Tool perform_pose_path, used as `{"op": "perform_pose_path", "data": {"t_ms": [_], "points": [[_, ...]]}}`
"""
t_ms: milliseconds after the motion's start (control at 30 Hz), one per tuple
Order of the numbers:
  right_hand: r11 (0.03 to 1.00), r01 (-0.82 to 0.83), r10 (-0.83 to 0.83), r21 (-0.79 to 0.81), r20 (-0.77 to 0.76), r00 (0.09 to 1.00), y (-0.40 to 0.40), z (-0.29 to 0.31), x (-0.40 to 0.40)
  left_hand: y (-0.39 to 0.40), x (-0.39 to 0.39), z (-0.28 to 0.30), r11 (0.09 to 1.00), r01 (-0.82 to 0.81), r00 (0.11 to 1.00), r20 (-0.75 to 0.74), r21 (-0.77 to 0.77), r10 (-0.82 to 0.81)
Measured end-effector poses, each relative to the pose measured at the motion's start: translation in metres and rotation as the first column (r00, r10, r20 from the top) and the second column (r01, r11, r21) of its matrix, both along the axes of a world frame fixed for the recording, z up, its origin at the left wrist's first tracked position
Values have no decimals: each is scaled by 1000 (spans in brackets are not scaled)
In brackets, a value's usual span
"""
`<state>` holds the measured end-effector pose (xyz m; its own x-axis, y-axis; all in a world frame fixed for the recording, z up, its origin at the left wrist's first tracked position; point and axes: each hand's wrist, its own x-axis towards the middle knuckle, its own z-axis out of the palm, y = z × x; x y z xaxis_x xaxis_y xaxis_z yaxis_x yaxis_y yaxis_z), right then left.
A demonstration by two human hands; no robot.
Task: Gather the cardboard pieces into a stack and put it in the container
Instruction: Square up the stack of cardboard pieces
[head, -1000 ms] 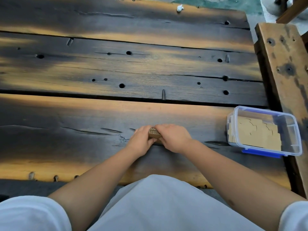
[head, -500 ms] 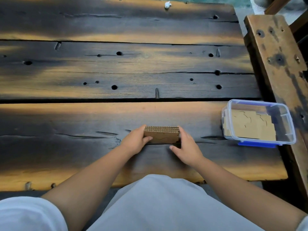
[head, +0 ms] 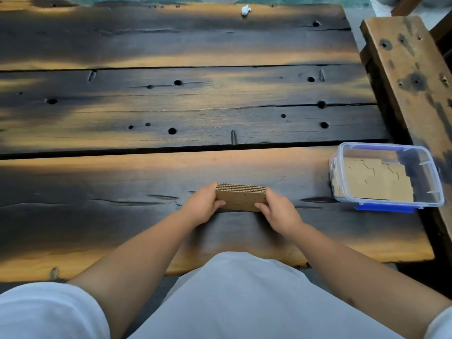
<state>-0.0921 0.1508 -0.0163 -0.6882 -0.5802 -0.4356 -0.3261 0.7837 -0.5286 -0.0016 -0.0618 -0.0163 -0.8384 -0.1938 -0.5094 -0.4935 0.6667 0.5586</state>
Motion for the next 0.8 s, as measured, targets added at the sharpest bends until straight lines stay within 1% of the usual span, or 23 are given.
{"op": "perform_pose_path", "data": {"t_ms": [67,133,233,333,433,533,667,733,800], "points": [[1000,18,-17,-20,40,999,3,4,-1,-2,1,3,999,4,1000,-10,46,-3],[995,78,-72,-68,92,993,6,10,2,-3,6,6,995,-23,1000,-4,94,24],[970,187,-155,-157,196,968,6,23,6,-6,16,14,966,-174,984,8,192,175],[954,224,-169,-198,262,950,3,33,15,-5,28,24,902,-303,949,17,308,313],[918,302,-210,-255,333,919,-1,43,28,-1,42,33,870,-349,930,16,347,366],[885,369,-258,-283,361,896,-5,50,41,7,57,43,834,-401,904,14,378,428],[848,446,-305,-288,423,853,-4,57,61,17,78,53,722,-482,844,43,497,534],[851,444,-303,-281,428,852,-2,60,69,22,87,56,712,-486,837,36,507,546],[851,444,-302,-281,431,850,0,62,78,26,97,58,738,-479,840,3,476,543]]}}
